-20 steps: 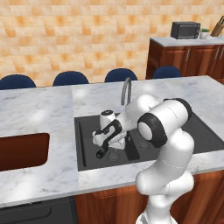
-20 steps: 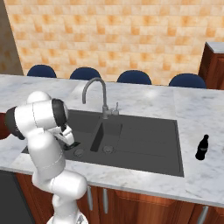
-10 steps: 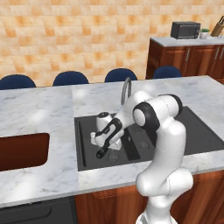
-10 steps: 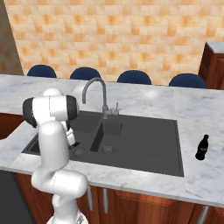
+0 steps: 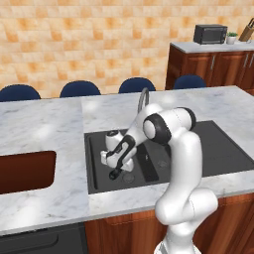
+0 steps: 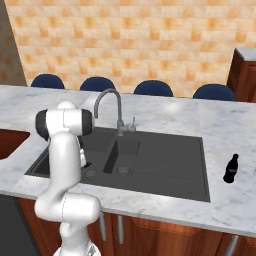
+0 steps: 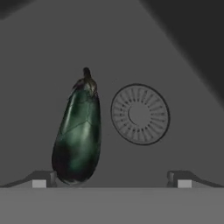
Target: Pick up all produce items and place them in the sink. Turn on the sink faucet to wash them. Then turn the sink off and put them in the tray.
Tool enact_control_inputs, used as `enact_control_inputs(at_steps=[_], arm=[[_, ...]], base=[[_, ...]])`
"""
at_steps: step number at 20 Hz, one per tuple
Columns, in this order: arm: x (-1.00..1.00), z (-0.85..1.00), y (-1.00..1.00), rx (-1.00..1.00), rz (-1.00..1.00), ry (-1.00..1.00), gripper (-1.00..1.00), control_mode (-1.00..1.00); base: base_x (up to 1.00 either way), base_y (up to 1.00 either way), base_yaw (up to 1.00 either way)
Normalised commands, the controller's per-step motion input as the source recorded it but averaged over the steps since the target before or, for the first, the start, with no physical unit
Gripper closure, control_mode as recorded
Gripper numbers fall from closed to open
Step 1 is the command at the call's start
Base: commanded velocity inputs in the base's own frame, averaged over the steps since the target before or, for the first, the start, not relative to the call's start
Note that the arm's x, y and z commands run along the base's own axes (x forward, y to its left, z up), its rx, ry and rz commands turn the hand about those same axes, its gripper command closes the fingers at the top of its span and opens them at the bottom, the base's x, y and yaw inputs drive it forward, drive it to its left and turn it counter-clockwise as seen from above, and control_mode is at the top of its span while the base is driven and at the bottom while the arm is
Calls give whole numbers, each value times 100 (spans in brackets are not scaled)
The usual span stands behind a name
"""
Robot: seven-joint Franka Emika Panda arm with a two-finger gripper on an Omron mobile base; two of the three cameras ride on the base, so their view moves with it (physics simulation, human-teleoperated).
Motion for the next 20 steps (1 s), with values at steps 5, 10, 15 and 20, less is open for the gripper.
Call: enact_control_inputs(at_steps=[5,10,15,20], arm=[[26,-30,0,0,-1,-4,-100,-100],[24,-25,0,0,0,0,-100,-100],[20,-31,1,0,0,0,-100,-100],[5,-44,11,0,0,0,-100,-100]], base=[[0,0,0],[0,0,0],[0,0,0],[0,0,0]])
